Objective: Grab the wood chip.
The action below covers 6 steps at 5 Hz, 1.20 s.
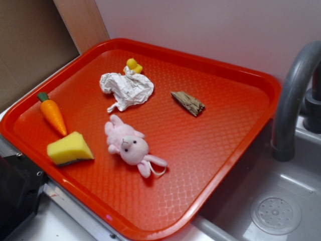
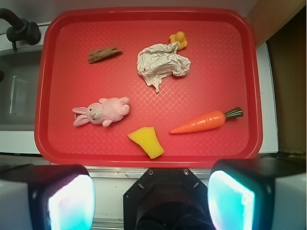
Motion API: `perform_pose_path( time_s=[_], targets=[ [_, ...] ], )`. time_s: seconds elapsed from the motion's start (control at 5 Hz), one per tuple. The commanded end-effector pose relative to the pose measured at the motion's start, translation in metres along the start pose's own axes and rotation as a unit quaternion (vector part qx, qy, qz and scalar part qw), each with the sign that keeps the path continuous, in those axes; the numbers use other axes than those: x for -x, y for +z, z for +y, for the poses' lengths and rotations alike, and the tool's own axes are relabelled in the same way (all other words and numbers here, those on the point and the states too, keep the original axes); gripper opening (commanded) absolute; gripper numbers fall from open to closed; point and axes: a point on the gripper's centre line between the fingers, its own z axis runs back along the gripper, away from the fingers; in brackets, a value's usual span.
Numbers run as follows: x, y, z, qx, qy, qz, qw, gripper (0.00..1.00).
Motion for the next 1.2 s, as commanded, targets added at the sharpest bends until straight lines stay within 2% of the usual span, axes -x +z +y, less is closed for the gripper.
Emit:
perform_pose_path(
  time_s=[0.0, 0.2, 0.4, 0.6, 0.8, 1.0],
  targets=[
    [0.0, 0.0, 0.0, 0.0, 0.0, 0.0, 1.0, 1.0],
    [-0.03, -0.025, -0.023, 0.018, 0.072, -0.073, 0.995, 1.0],
    [-0.056, -0.048, -0.038, 0.005, 0.154, -0.088, 0.984, 1.0],
    [-0.085, -0.064, -0.054, 0.004, 0.241, -0.118, 0.963, 1.0],
    [-0.11, -0.088, -0.063, 0.005, 0.331, -0.108, 0.938, 1.0],
    [-0.131, -0.119, -0.067, 0.03, 0.391, -0.068, 0.917, 1.0]
  ],
)
